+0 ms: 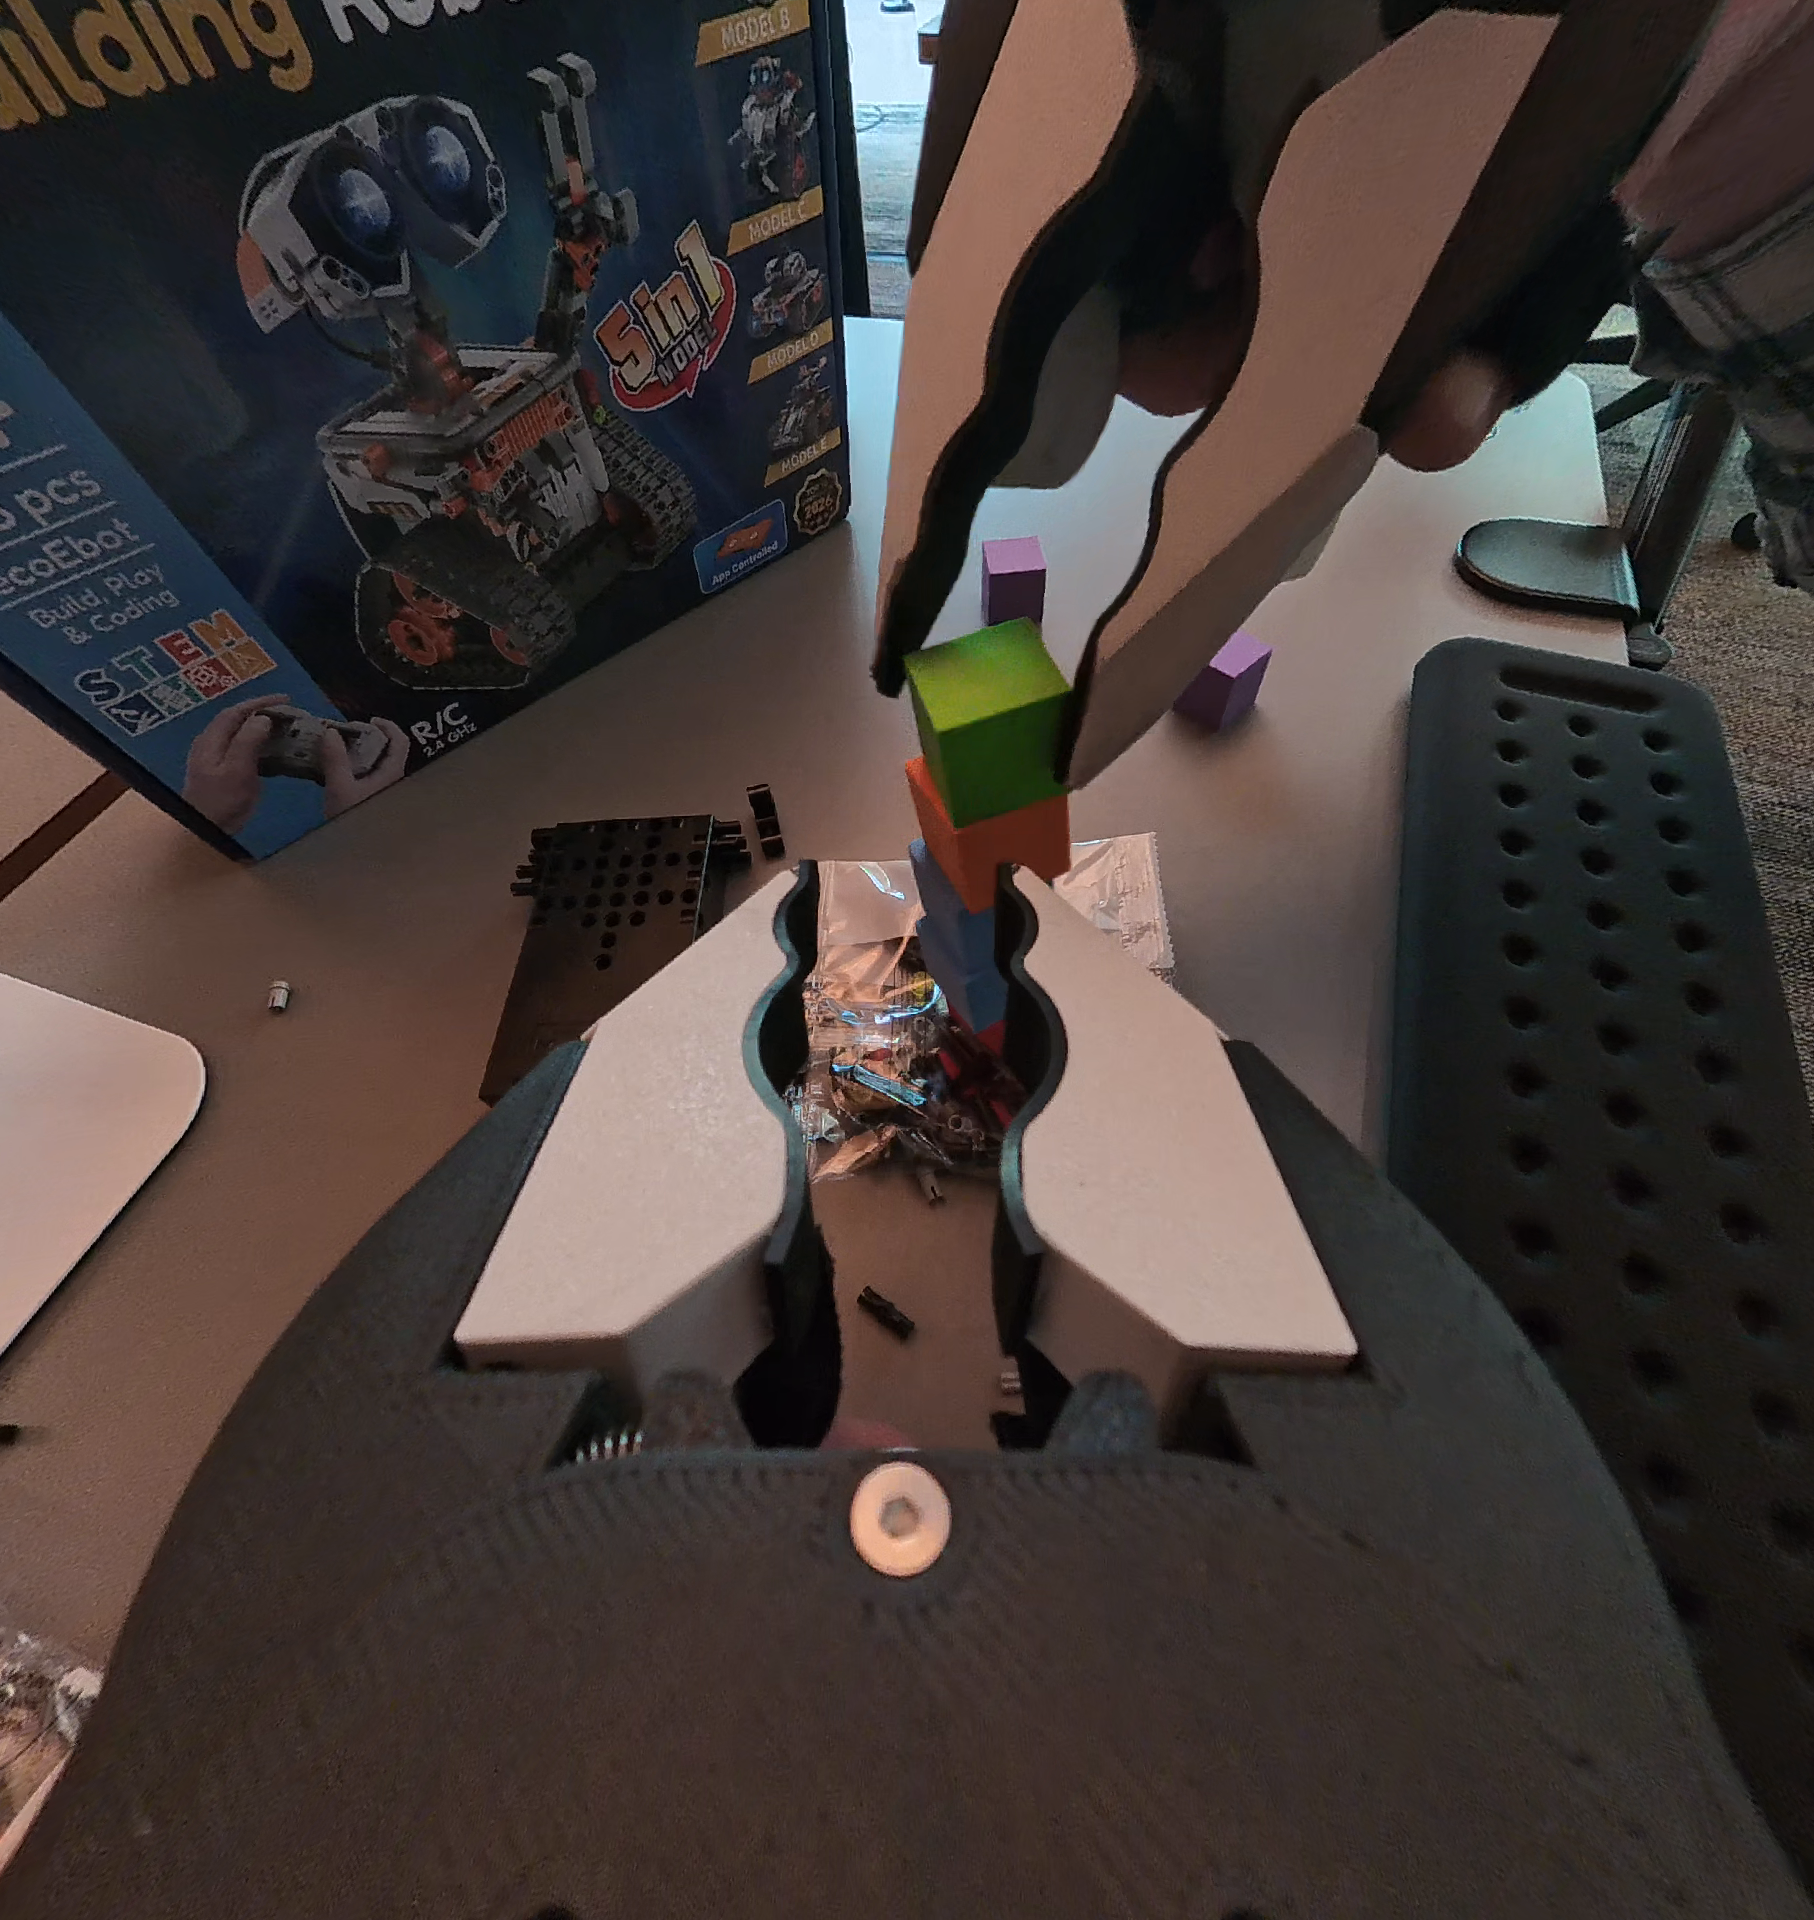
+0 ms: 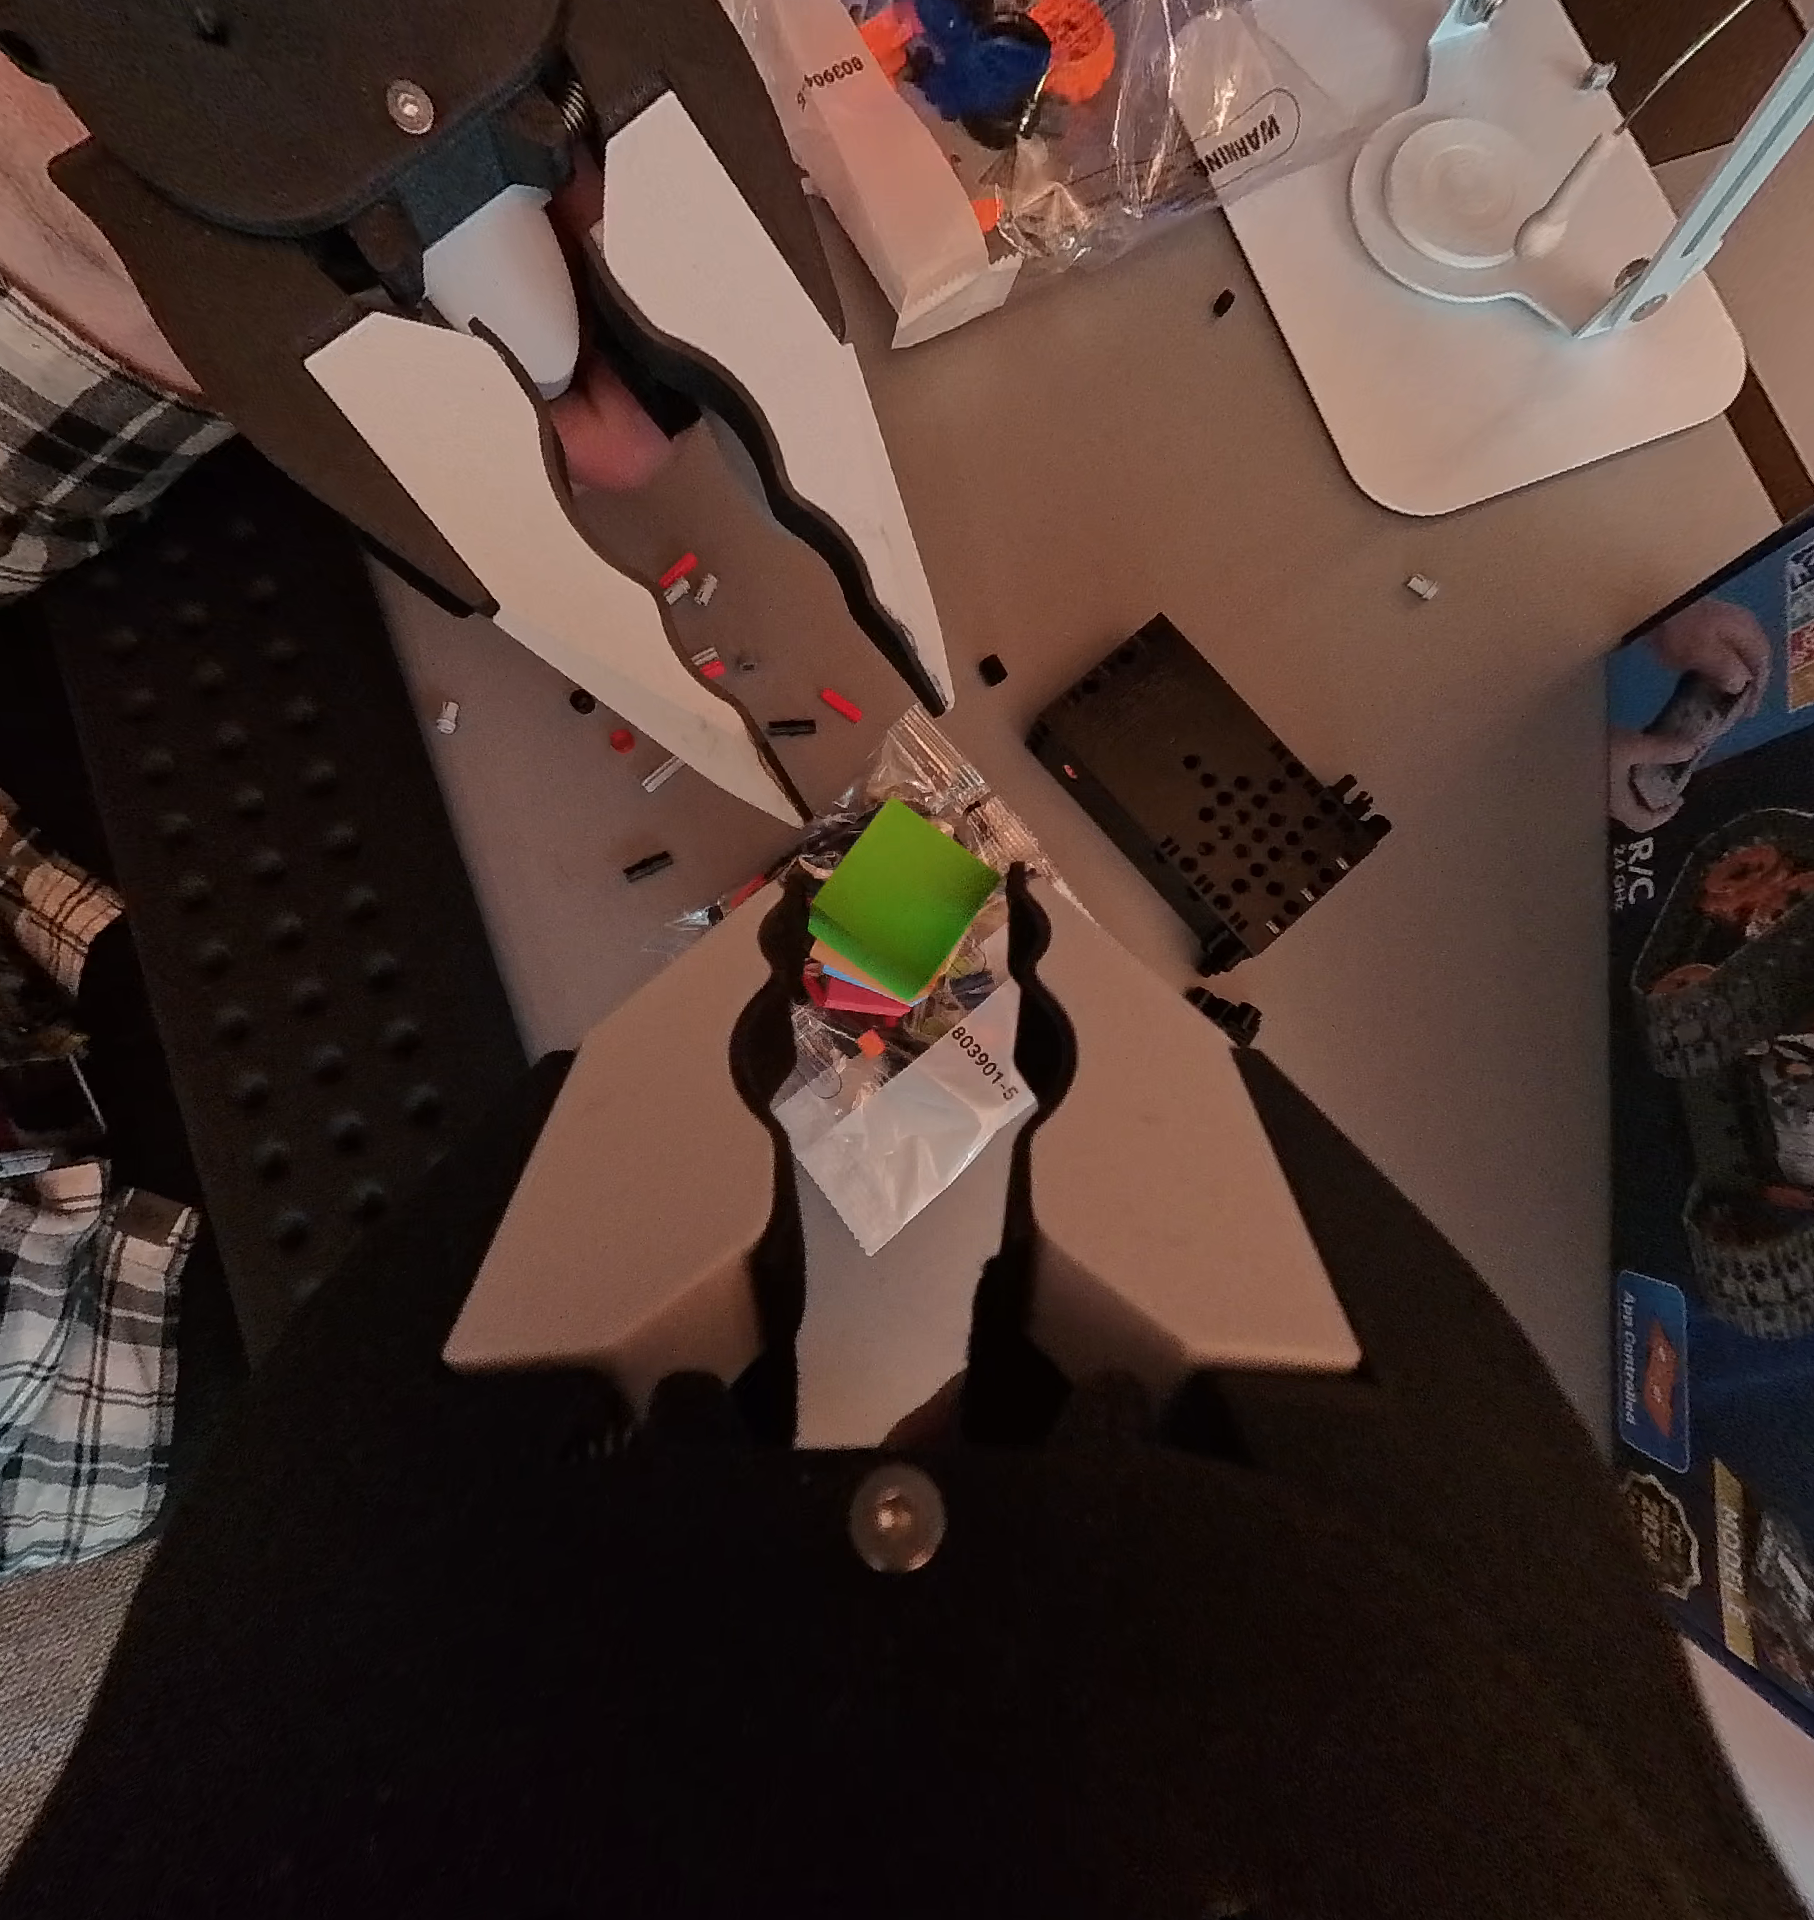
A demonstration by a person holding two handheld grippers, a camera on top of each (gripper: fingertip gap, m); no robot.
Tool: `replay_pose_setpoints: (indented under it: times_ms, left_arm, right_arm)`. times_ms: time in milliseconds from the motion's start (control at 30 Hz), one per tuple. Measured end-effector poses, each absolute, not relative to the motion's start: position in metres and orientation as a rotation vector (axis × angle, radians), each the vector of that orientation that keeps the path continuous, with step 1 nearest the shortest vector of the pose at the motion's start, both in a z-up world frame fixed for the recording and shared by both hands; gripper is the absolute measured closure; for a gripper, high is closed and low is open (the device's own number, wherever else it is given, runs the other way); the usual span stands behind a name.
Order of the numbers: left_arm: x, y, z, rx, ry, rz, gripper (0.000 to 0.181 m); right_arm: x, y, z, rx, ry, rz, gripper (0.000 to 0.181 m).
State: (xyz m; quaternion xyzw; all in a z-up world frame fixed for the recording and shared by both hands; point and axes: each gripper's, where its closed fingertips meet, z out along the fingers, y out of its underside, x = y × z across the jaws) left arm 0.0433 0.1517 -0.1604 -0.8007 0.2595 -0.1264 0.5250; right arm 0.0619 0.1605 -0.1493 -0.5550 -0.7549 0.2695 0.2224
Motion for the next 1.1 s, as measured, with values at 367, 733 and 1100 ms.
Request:
replay_pose_setpoints:
  times_ms: [367,733,1100]
  left_arm:
    - [0.040,0.151,-0.157,-1.906,0.607,-0.300,0.149]
    - [0.043,0.151,-0.156,-1.896,0.606,-0.318,0.149]
    - [0.042,0.149,-0.150,-1.866,0.605,-0.336,0.149]
  right_arm:
    - [0.108,0.228,-0.128,-1.610,-1.775,0.648,0.134]
    - [0.200,0.328,-0.262,-2.015,-1.589,0.267,0.149]
    - [0.114,0.229,-0.122,-1.549,-1.725,0.758,0.153]
